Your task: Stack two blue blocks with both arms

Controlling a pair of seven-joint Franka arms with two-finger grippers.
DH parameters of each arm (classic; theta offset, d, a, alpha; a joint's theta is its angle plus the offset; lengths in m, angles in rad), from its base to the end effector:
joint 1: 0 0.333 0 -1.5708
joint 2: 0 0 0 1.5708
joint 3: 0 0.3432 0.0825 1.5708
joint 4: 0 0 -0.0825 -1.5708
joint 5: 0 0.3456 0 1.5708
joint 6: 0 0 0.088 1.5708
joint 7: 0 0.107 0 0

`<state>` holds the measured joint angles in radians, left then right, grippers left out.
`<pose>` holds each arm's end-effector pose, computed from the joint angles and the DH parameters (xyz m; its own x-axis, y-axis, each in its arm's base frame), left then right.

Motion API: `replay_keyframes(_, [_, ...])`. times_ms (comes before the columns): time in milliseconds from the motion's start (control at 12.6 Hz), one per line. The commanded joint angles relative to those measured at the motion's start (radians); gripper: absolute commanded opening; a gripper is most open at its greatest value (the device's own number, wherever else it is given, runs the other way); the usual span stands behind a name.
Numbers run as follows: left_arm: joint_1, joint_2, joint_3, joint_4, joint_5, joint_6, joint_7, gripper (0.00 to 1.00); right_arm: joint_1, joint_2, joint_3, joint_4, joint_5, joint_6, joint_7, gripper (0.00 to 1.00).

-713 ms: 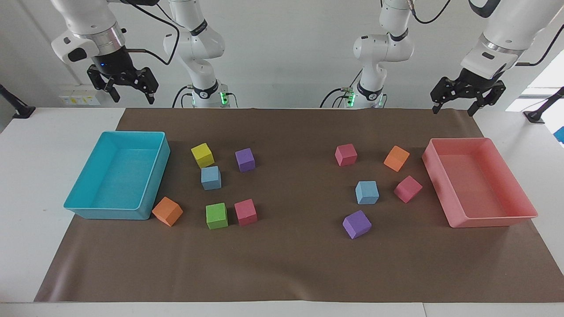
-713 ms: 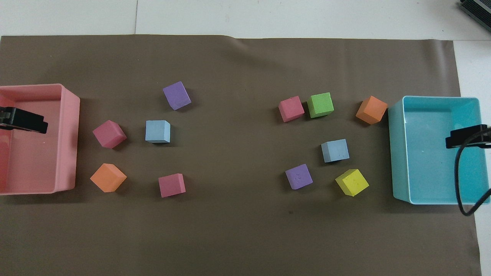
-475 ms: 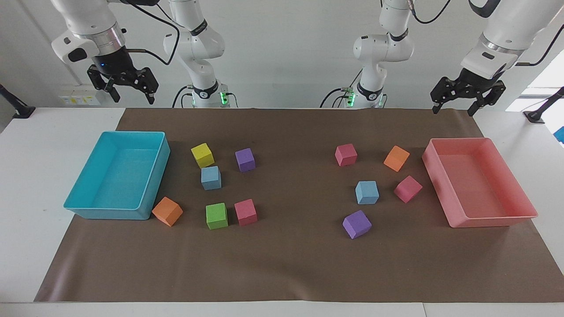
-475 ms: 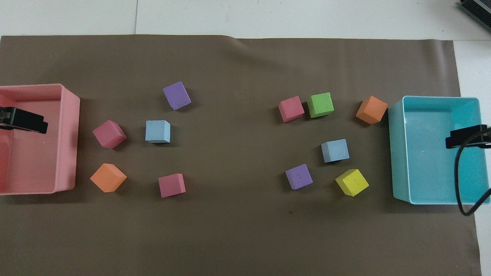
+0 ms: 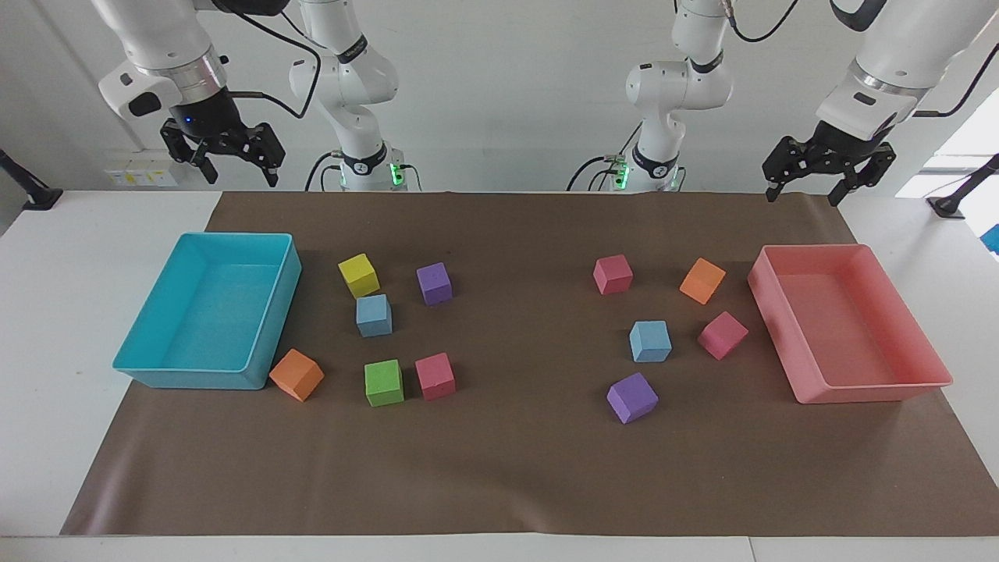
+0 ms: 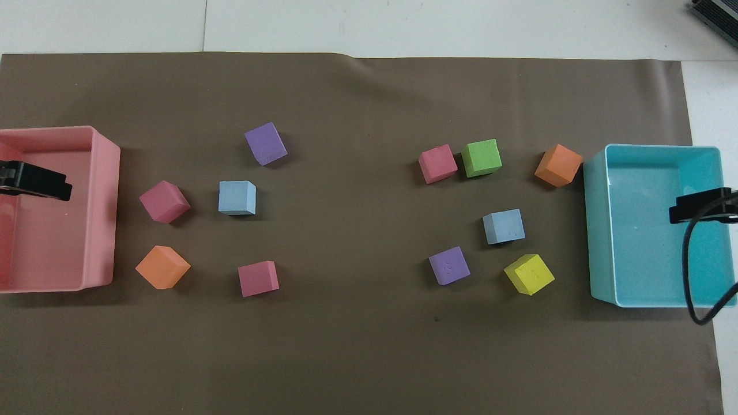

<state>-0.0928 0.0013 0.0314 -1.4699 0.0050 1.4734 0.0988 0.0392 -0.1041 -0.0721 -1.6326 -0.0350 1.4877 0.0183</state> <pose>0.5059 -0.0305 0.6857 0.9873 -0.1590 0.0017 -0.1590 -0.9873 -0.0052 0.4714 -0.0218 0.6694 0.9978 -0.0533 -0.0405 -0.0522 -0.9982 0.0282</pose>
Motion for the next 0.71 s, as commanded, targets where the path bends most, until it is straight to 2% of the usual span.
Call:
replay_keyframes(0, [0.01,-0.02,-0.005,-0.018,0.003,-0.01,0.006,1.0,0.005,-0.04,0.006,-0.053,0.021,0.023,-0.008,1.0])
replay_keyframes(238, [0.01,-0.02,-0.005,-0.018,0.003,-0.01,0.006,1.0,0.016,-0.039,0.008,-0.156,0.041,0.1,-0.075,1.0])
replay_keyframes(475, [0.01,-0.021,-0.005,-0.018,0.003,-0.008,0.006,1.0,0.083,-0.01,0.008,-0.28,0.067,0.274,-0.126,1.0])
replay_keyframes(634, [0.01,-0.021,-0.005,-0.018,0.003,-0.01,0.006,1.0,0.128,0.038,0.008,-0.317,0.069,0.379,-0.121,1.0])
